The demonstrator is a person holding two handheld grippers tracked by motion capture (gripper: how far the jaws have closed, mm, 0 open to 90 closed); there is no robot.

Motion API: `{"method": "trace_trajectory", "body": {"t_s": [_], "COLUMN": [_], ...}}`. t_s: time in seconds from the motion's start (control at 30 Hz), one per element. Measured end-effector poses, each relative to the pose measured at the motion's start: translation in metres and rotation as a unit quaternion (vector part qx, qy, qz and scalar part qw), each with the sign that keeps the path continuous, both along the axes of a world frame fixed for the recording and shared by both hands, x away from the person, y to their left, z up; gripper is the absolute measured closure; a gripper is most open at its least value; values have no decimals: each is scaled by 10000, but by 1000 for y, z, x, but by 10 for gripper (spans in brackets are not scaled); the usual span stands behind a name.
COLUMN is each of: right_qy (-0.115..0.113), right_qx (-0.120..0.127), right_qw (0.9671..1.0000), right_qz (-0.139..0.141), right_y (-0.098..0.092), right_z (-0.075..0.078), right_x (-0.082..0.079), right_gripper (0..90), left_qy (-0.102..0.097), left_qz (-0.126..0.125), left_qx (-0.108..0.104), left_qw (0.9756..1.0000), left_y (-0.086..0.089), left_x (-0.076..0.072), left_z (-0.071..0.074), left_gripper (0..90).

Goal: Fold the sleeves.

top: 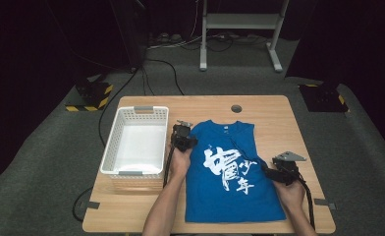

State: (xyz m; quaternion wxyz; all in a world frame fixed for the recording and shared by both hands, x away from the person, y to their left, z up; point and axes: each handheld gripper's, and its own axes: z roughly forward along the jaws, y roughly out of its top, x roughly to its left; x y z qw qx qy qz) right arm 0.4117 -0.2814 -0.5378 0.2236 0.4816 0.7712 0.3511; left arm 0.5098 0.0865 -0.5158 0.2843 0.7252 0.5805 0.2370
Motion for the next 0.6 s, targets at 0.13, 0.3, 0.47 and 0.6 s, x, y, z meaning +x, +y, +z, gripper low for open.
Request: {"method": "trace_trajectory", "body": {"t_s": [0.13,0.3,0.47,0.6], "right_qy": [-12,-23,7,4], "right_qx": [-18,-31,5,2], "right_qw": [10000,10000,10000,10000], "right_qz": [12,7,-5,-6], "right_y": [0,0,0,0], "right_z": [0,0,0,0], "right_x": [0,0,0,0], "right_gripper": [422,419,419,419], "left_qy": [62,114,94,60], "left_qz": [97,165,168,21], "left_qx": [-29,-62,-147,-174], "left_qw": [9999,9998,9997,9998], "left_y": [2,3,4,2], "left_x": [5,10,9,9], "left_z": [-5,-9,-11,-11], "left_gripper": [483,514,588,719]}}
